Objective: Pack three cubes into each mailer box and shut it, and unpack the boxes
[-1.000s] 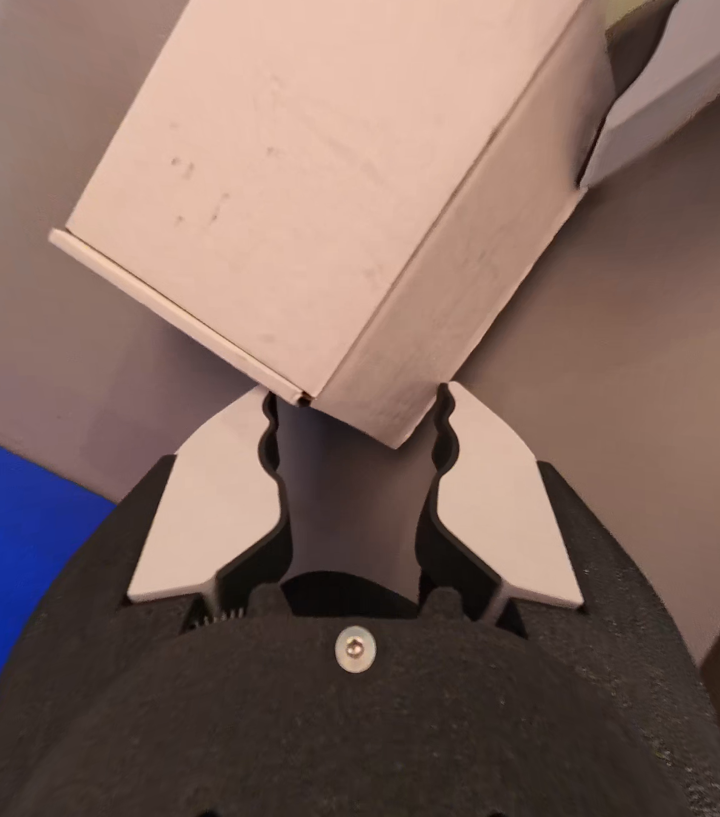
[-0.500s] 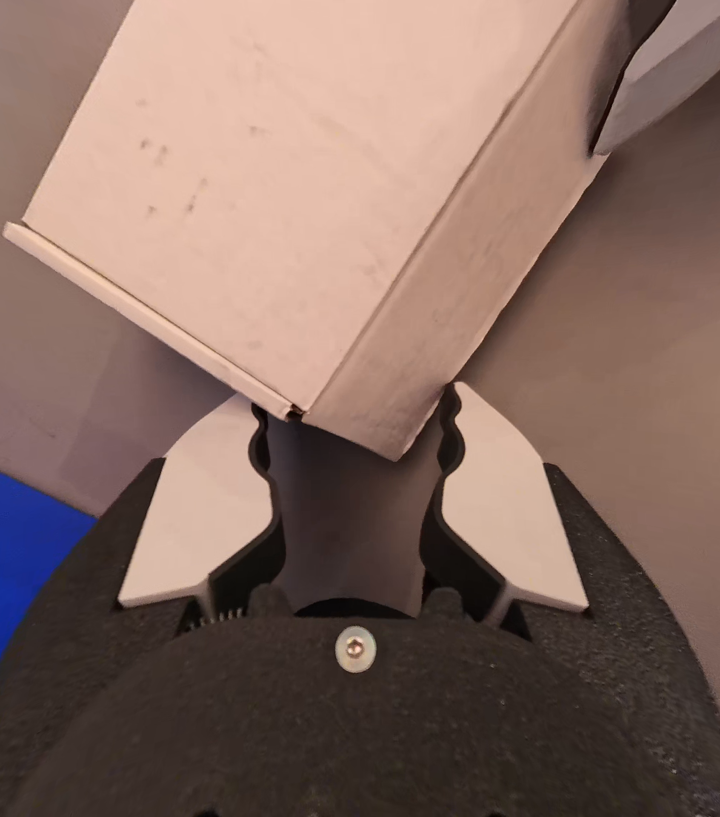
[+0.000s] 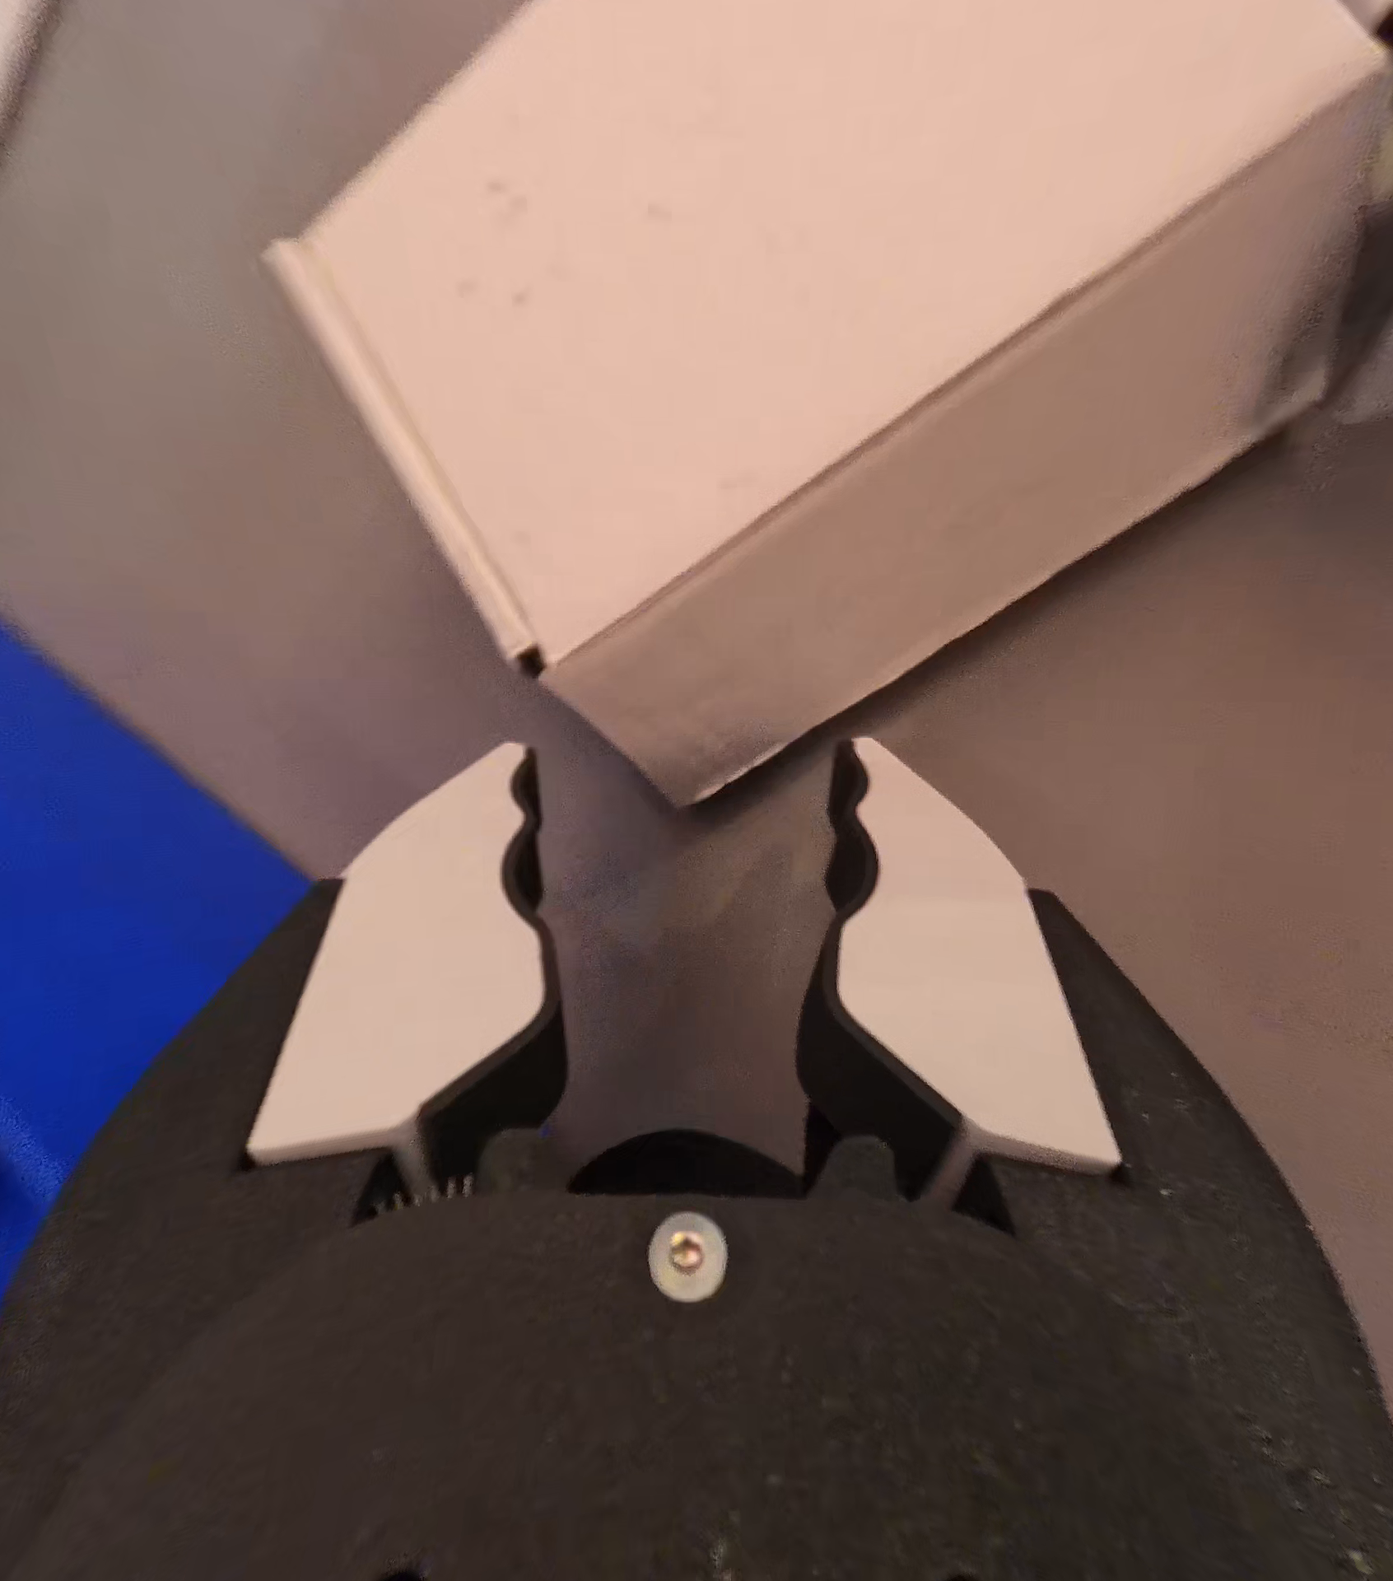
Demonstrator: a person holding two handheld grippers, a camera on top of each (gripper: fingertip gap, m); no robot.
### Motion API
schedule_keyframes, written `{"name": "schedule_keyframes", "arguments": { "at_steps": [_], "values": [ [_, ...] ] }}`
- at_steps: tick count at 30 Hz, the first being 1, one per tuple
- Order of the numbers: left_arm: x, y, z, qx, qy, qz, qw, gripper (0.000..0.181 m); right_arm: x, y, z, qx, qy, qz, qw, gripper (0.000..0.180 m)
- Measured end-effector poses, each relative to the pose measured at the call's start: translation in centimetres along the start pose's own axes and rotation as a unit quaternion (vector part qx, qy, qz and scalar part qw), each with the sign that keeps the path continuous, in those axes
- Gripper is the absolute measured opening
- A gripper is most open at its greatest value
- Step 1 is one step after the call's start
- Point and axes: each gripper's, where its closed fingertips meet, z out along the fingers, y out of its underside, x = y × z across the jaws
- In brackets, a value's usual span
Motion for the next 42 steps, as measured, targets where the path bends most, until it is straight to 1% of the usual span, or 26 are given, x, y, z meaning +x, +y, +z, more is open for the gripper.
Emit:
{"name": "schedule_keyframes", "arguments": {
  "at_steps": [1,3,4,5,7,9,10,12,15,17,19,20,22,23,25,29,32,34,35,36,37,38,40,42],
  "values": [
    [-0.8,-0.3,-0.7,0.009,-0.03,0.007,0.999,0.064,-1.0,0.3,-0.2,-0.006,-0.012,-0.006,1.0,0.044],
    [-1.6,-1.1,-2.0,0.04,-0.069,0.005,0.997,0.071,-2.1,0.1,-1.3,-0.003,-0.005,-0.043,0.999,0.045],
    [-1.5,-1.5,-2.6,0.052,-0.07,-0.002,0.996,0.07,-2.0,-0.6,-2.3,0.009,0.015,-0.069,0.997,0.045],
    [-1.0,-1.7,-2.9,0.063,-0.054,-0.01,0.996,0.067,-1.5,-1.7,-3.4,0.026,0.042,-0.098,0.994,0.045],
    [0.9,-2.5,-3.3,0.087,0.011,-0.03,0.996,0.065,0.2,-5.4,-5.9,0.082,0.11,-0.163,0.977,0.052],
    [2.6,-3.1,-3.4,0.105,0.07,-0.056,0.99,0.069,1.8,-9.2,-7.7,0.126,0.158,-0.228,0.952,0.051],
    [3.1,-3.3,-3.2,0.111,0.087,-0.064,0.988,0.072,2.8,-10.6,-7.7,0.124,0.177,-0.25,0.944,0.051],
    [3.2,-3.4,-2.6,0.117,0.082,-0.067,0.987,0.077,5.5,-11.9,-6.5,0.06,0.208,-0.266,0.939,0.051],
    [2.1,-2.9,-1.5,0.106,0.027,-0.046,0.993,0.076,9.6,-12.5,-3.4,-0.053,0.25,-0.282,0.925,0.043],
    [2.5,-2.7,-0.9,0.098,0.034,-0.048,0.993,0.076,11.9,-12.2,-1.5,-0.107,0.264,-0.274,0.919,0.04],
    [3.2,-2.5,-0.5,0.095,0.059,-0.058,0.992,0.078,12.9,-11.1,0.2,-0.154,0.243,-0.253,0.924,0.037],
    [3.1,-2.4,-0.3,0.091,0.058,-0.058,0.992,0.078,12.8,-10.2,1.0,-0.174,0.219,-0.242,0.929,0.031],
    [2.0,-2.1,0.1,0.085,0.014,-0.04,0.995,0.075,11.8,-8.6,1.8,-0.198,0.173,-0.226,0.938,0.019],
    [1.7,-2.0,0.2,0.081,-0.002,-0.028,0.996,0.077,11.5,-7.9,1.9,-0.205,0.16,-0.221,0.94,0.013],
    [1.6,-2.2,0.1,0.089,-0.003,-0.023,0.996,0.078,11.4,-7.4,1.6,-0.205,0.163,-0.216,0.941,0.002],
    [1.7,-1.9,0.3,0.087,0.029,-0.028,0.995,0.076,10.9,-6.1,0.8,-0.213,0.149,-0.231,0.938,0.001],
    [2.4,-1.2,0.0,0.064,0.083,-0.017,0.994,0.071,9.0,-4.4,0.4,-0.219,0.101,-0.241,0.94,0.001],
    [3.3,-0.7,-0.7,0.052,0.116,0.026,0.992,0.081,7.4,-3.2,0.4,-0.227,0.073,-0.267,0.934,0.004],
    [3.6,-0.6,-0.9,0.054,0.123,0.044,0.99,0.087,7.1,-2.8,0.4,-0.232,0.078,-0.278,0.929,0.007],
    [4.1,-0.5,-1.0,0.058,0.136,0.061,0.987,0.087,7.0,-2.5,0.3,-0.236,0.086,-0.284,0.925,0.01],
    [4.4,-0.4,-1.1,0.061,0.147,0.072,0.985,0.092,6.8,-2.4,0.2,-0.234,0.09,-0.287,0.925,0.014],
    [4.9,-0.1,-1.1,0.056,0.167,0.076,0.981,0.092,6.6,-2.1,0.0,-0.235,0.09,-0.292,0.923,0.02],
    [5.7,0.6,-1.1,0.036,0.206,0.067,0.976,0.097,6.4,-1.9,-0.2,-0.234,0.091,-0.302,0.92,0.027],
    [5.4,1.0,-0.9,0.024,0.205,0.058,0.977,0.108,6.0,-1.5,-0.4,-0.233,0.082,-0.314,0.917,0.033]
  ]
}}
